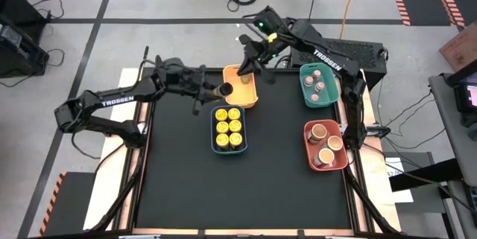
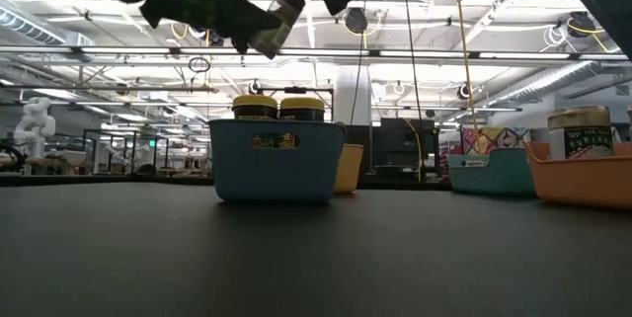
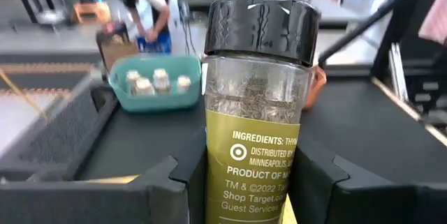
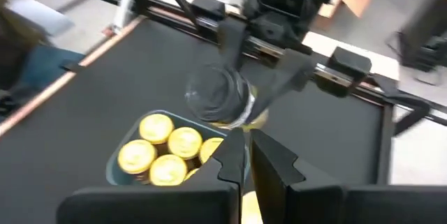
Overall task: Sort spices by type
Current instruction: Put the black seasoning bottle into the yellow bin
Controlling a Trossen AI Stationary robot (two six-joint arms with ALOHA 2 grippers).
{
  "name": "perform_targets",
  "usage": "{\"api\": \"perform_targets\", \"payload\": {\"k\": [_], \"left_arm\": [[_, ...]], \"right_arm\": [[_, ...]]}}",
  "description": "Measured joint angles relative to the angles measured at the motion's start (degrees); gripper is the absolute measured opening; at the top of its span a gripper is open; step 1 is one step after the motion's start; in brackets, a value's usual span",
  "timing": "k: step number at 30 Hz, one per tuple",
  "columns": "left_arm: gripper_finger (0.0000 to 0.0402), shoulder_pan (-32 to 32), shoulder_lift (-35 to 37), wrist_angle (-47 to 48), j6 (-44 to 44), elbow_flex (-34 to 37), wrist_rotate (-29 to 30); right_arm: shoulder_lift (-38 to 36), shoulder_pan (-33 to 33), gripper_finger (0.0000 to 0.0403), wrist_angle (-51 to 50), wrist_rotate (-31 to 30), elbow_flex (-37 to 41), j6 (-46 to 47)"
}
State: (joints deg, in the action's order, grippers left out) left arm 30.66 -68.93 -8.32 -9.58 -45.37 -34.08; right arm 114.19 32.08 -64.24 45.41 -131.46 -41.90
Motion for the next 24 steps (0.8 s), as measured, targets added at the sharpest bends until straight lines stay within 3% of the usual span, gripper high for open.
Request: {"api": "perform_targets", "payload": {"k": [7, 13, 19, 24], "left_arm": [[0.0146, -0.9, 0.0, -14.9, 6.2, 4.7, 2.8], [0.0146, -0.9, 0.0, -14.9, 6.1, 4.8, 5.7], [0.0147, -0.8, 0.0, -14.7, 6.0, 4.8, 6.4], [0.0147, -0.8, 0.0, -14.6, 5.9, 4.8, 6.3]], "right_arm": [[0.0, -1.4, 0.0018, 2.5, -5.1, 0.0, 3.7], [0.0, -1.6, 0.0018, 4.4, -5.1, 0.0, 5.2], [0.0, -1.6, 0.0018, 8.4, -5.2, 0.0, 0.5], [0.0, -1.4, 0.0018, 10.0, -5.2, -0.1, 7.3]]}}
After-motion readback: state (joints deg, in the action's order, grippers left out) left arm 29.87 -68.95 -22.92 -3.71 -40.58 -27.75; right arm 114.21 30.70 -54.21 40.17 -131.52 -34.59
